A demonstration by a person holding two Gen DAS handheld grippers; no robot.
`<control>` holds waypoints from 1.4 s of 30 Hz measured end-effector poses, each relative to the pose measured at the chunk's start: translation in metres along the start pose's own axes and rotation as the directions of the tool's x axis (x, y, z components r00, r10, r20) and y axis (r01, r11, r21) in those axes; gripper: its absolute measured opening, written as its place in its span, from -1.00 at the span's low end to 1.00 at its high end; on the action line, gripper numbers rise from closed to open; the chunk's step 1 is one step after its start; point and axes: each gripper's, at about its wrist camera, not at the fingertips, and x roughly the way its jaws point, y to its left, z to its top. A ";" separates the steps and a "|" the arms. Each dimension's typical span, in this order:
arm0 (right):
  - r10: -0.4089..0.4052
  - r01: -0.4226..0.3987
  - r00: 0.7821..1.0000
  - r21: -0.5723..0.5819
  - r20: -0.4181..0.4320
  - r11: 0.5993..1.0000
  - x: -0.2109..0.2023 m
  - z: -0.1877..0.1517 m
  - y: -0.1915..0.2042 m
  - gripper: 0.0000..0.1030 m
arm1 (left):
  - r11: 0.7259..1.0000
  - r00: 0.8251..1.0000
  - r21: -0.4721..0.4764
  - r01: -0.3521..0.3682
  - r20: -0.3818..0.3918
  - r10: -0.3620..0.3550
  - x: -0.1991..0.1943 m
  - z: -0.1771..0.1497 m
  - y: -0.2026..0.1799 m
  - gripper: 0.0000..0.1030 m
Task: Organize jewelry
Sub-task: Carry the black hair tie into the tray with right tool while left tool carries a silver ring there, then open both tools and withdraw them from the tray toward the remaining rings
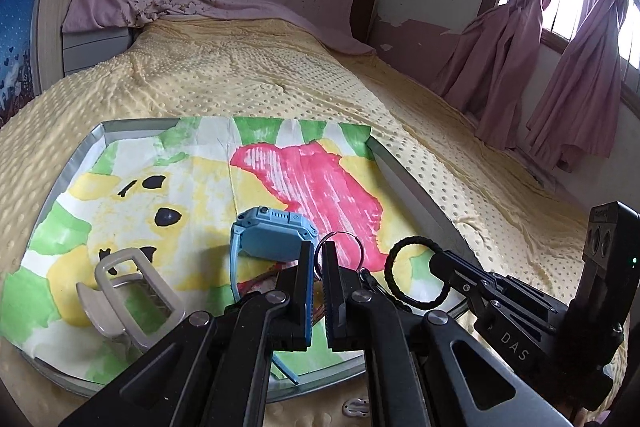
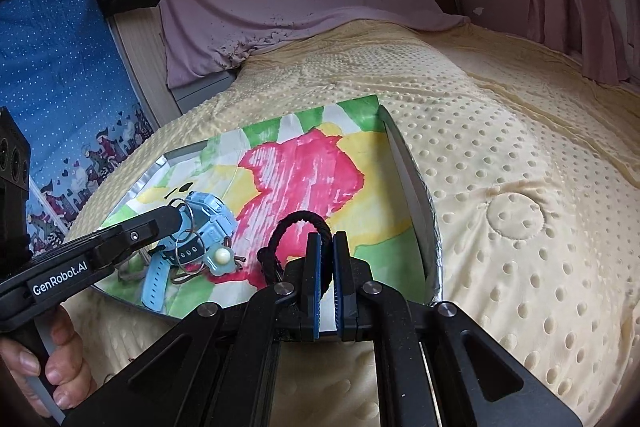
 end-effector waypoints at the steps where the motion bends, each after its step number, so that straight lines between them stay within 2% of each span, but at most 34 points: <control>1: 0.000 0.000 1.000 -0.002 -0.006 1.000 0.002 0.000 0.000 -0.89 | 1.000 1.000 0.000 -0.003 -0.009 0.003 0.002 -0.001 0.000 -0.91; 11: -0.013 0.013 1.000 -0.008 -0.008 1.000 0.000 -0.005 -0.002 -0.87 | 0.998 0.999 -0.060 -0.012 -0.041 0.010 0.005 -0.008 0.007 -0.91; 13: -0.015 0.015 1.000 -0.007 -0.004 1.000 -0.003 -0.007 -0.004 -0.81 | 0.998 0.999 -0.059 -0.018 -0.038 0.016 0.003 -0.008 0.008 -0.91; 15: -0.015 0.015 1.000 -0.009 0.005 1.000 -0.006 -0.008 -0.006 -0.57 | 0.998 0.999 -0.059 -0.019 -0.033 0.017 -0.001 -0.009 0.008 -0.91; 17: -0.013 0.013 1.000 -0.012 0.017 1.000 -0.012 -0.009 -0.006 -0.47 | 0.998 1.000 -0.063 -0.017 -0.026 0.016 -0.005 -0.011 0.008 -0.91; 22: -0.017 0.018 0.998 -0.021 0.052 1.000 -0.031 -0.014 -0.007 -0.43 | 0.998 1.000 -0.055 -0.018 -0.011 0.018 -0.022 -0.017 0.005 -0.91; 24: -0.018 0.020 0.997 -0.024 0.079 1.000 -0.042 -0.016 -0.006 -0.05 | 0.998 1.000 -0.055 -0.021 0.004 0.021 -0.033 -0.020 0.006 -0.91; 26: -0.015 0.018 0.993 -0.024 0.113 1.000 -0.056 -0.019 -0.004 0.13 | 0.998 1.000 -0.059 -0.012 0.020 0.013 -0.045 -0.022 0.007 -0.91; 28: -0.015 0.019 0.990 -0.024 0.137 1.000 -0.069 -0.022 -0.003 0.21 | 0.998 0.999 -0.062 -0.013 0.036 0.015 -0.056 -0.025 0.008 -0.90; 30: -0.009 0.013 0.986 -0.026 0.168 1.000 -0.082 -0.025 -0.001 0.40 | 0.998 0.998 -0.056 -0.019 0.051 0.022 -0.067 -0.027 0.009 -0.84; 31: -0.008 0.013 0.984 -0.027 0.180 1.000 -0.089 -0.027 0.000 0.48 | 0.998 0.998 -0.054 -0.023 0.062 0.026 -0.074 -0.029 0.009 -0.72; 33: 0.000 0.006 0.979 -0.032 0.203 0.999 -0.101 -0.030 0.004 0.67 | 0.998 0.995 -0.057 -0.032 0.090 0.037 -0.087 -0.033 0.010 -0.26; 34: 0.002 0.005 0.977 -0.034 0.212 0.999 -0.106 -0.032 0.006 0.69 | 0.997 0.992 -0.059 -0.043 0.114 0.049 -0.095 -0.035 0.011 0.21; 35: 0.003 0.005 0.975 -0.036 0.222 0.999 -0.112 -0.034 0.007 0.75 | 0.997 0.987 -0.059 -0.056 0.148 0.064 -0.104 -0.038 0.012 0.36; 36: 0.004 0.005 0.973 -0.036 0.230 0.999 -0.117 -0.035 0.009 0.80 | 0.997 0.981 -0.051 -0.066 0.181 0.074 -0.113 -0.041 0.011 0.42; 39: 0.012 -0.004 0.966 -0.032 0.259 0.999 -0.133 -0.040 0.012 0.90 | 0.996 0.975 -0.036 -0.082 0.203 0.087 -0.131 -0.049 0.011 0.46; 42: 0.024 -0.015 0.959 -0.034 0.281 0.999 -0.149 -0.045 0.018 0.98 | 0.995 0.963 -0.044 -0.092 0.249 0.100 -0.151 -0.060 0.015 0.83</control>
